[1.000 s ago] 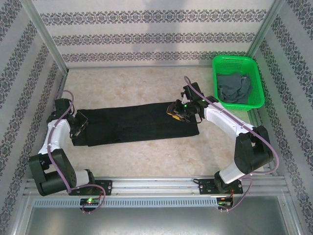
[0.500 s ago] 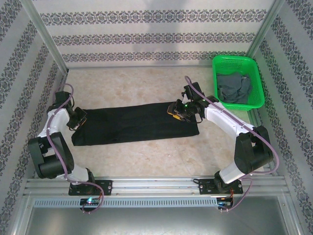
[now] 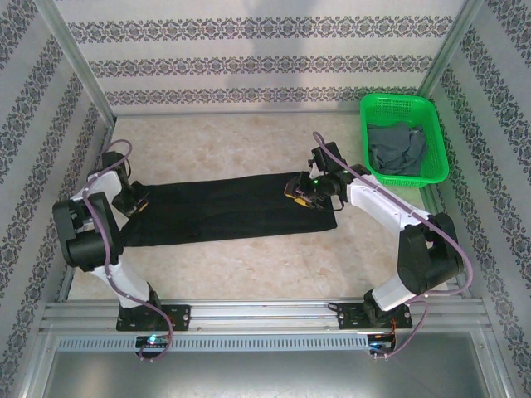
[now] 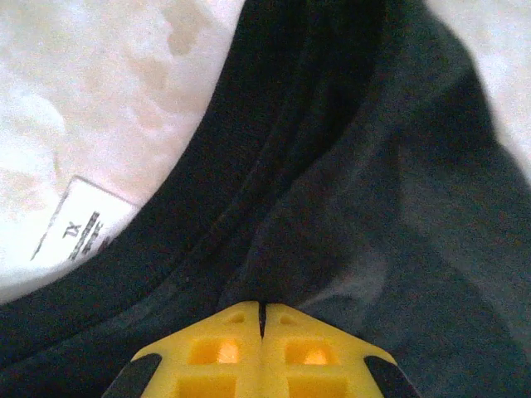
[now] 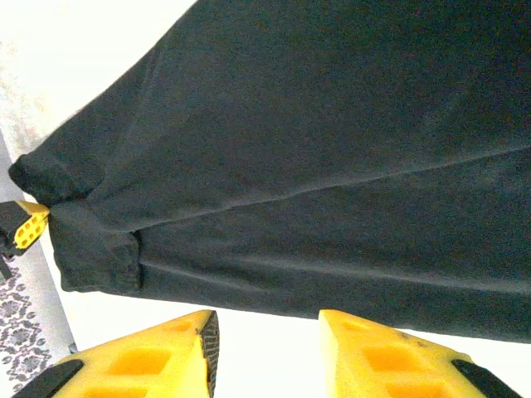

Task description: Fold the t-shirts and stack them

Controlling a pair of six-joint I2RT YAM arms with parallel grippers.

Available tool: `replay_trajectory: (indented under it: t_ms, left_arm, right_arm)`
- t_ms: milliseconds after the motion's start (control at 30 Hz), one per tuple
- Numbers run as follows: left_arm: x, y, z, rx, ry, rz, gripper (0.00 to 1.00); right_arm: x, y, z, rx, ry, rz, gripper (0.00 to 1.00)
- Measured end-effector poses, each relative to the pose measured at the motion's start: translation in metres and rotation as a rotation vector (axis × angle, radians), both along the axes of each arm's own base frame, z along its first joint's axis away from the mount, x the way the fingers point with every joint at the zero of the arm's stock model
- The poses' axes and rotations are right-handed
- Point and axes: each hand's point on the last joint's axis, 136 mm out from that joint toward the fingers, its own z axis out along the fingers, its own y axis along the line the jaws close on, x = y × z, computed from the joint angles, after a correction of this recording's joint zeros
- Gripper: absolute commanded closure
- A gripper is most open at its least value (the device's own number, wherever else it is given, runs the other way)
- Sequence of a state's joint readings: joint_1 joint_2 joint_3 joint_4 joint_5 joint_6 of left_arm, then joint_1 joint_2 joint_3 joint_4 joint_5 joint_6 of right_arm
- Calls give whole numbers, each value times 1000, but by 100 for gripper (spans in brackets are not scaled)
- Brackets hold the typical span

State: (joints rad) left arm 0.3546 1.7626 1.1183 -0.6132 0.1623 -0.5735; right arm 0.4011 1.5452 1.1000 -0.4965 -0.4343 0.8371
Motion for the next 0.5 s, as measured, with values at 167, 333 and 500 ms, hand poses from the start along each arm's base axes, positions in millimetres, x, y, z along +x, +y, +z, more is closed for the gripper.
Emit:
replay_trajectory:
  t_ms: [167,333,500]
  left_arm:
    - [7,7,-12,22,24,-5,93]
    - [16,14,14,125,-18,-16,69]
    - [7,-4,73,148,-186,45,77]
  right_arm:
    - [2,-12,-7,-20,9,-25,62]
    - [16,-40,-10,-57,-8,-72,63]
    - [35,-52,-22,-103,8,-86,67]
